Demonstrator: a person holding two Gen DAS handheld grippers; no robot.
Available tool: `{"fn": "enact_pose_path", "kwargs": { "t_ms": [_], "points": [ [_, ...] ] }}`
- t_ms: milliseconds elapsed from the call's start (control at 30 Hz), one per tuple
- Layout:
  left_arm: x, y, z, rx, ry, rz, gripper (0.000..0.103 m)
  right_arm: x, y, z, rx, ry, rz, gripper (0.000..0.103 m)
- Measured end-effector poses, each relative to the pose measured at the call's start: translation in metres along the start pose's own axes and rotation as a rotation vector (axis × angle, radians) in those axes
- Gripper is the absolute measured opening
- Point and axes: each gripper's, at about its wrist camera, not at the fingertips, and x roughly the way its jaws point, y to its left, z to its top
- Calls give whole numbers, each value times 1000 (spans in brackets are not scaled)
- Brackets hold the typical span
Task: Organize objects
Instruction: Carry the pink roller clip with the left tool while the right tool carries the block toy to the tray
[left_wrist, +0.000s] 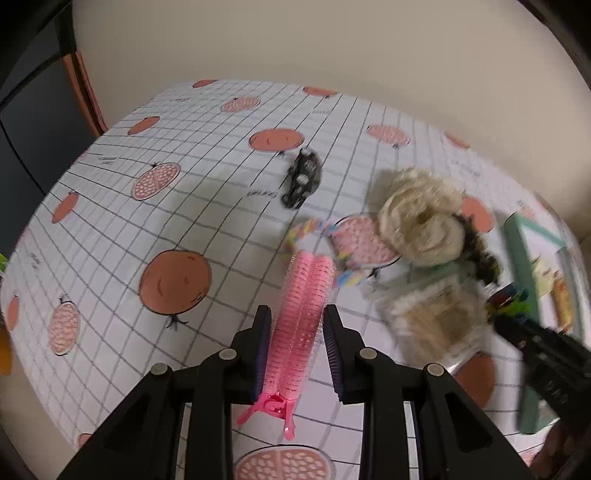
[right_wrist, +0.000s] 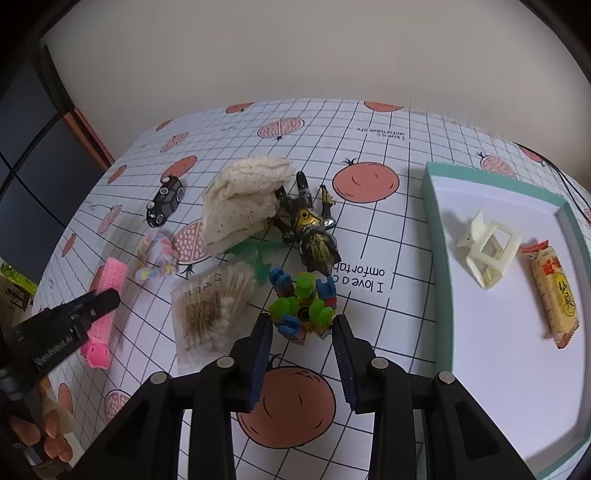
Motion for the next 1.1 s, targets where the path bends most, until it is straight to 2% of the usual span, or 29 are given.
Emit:
{"fn": "enact_pose_path", "kwargs": {
  "t_ms": [167,600,900,1100],
  "points": [
    [-14,0,9,-54,-40,-55,30,-15,-2,2,-11,-41,11,36],
    [-36,-20,15,-96,-102,-116,30,-46,-19,3,-9,-122,17,36],
    [-40,-56,15,-76,-110,-158,30,-58,-36,2,0,-142,1,36],
    [-38,-90,10,-23,-93,-185,30,-66,-60,-1,35,-148,-17,36]
  ]
}}
